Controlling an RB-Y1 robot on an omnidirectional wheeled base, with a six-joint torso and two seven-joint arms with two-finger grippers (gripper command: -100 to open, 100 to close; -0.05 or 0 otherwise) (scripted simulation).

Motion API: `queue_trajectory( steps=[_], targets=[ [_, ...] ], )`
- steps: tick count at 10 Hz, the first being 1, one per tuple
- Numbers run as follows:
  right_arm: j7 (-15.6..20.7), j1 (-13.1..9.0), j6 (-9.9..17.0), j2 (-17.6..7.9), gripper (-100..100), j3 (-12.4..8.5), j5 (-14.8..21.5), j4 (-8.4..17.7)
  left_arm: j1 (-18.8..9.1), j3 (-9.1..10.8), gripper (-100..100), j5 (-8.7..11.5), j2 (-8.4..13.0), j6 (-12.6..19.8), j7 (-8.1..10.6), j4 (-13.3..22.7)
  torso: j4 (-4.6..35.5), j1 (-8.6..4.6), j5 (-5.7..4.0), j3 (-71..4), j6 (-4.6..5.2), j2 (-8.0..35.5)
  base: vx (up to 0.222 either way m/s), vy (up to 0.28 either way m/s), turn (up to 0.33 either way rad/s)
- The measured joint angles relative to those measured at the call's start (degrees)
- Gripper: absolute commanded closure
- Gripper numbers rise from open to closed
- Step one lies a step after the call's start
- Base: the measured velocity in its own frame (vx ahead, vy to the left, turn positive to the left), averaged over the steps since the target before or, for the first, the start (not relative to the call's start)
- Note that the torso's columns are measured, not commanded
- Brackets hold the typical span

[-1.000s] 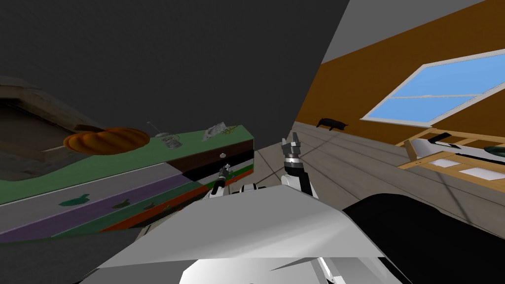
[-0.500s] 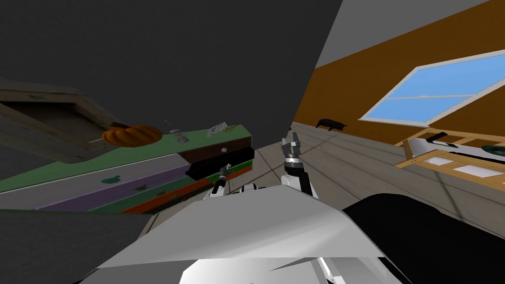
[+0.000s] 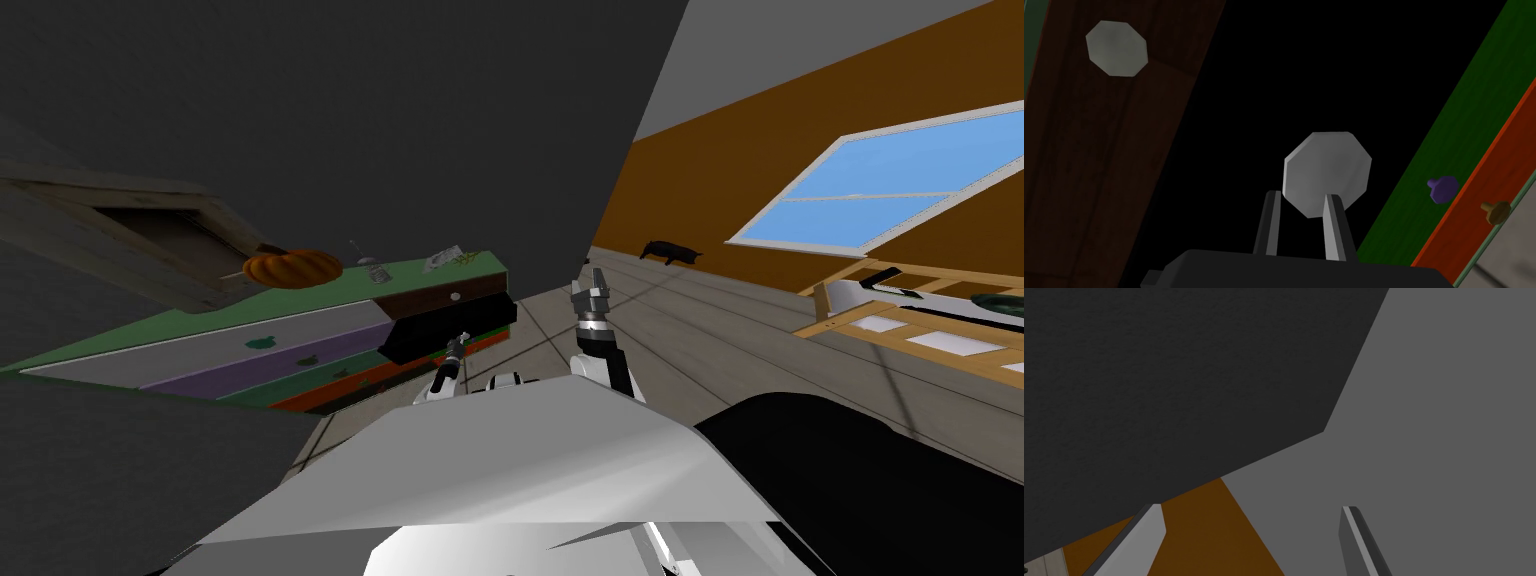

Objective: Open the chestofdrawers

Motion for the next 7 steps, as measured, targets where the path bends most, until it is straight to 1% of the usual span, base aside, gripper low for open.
queue_trajectory(
  steps=[2, 4, 6, 7],
  targets=[
    [0.0, 0.0, 0.0, 0.0, 0, 0.0, 0.0, 0.0, 0.0, -0.16, 100, -0.1, -0.2, 0.1, -0.12, -0.3, 0.0, 0.02, 0.07, 0.1, 0.07, 0.2, -0.211, -0.055, 0.024],
    [0.0, 0.0, 0.0, 0.0, 0, 0.0, 0.0, 0.0, 0.5, -0.31, 100, -0.2, -0.4, 0.6, -0.27, -0.6, 0.1, 0.1, -0.02, -0.1, 0.04, -0.3, -0.111, -0.036, 0.017],
    [0.0, 0.0, 0.0, 0.0, 0, 0.0, 0.0, 0.0, 0.4, -0.43, 100, -0.3, -0.4, 0.4, -0.27, -0.9, -0.1, -0.03, 0.06, 0.1, 0.07, 0.1, -0.175, -0.054, 0.028],
    [0.0, 0.0, 0.0, 0.0, 0, 0.0, 0.0, 0.0, 0.8, -0.53, -100, -0.4, -0.5, 0.7, -0.33, -1.4, 0.0, 0.0, 0.08, 0.1, 0.11, 0.0, -0.131, -0.032, 0.036]
  ],
)
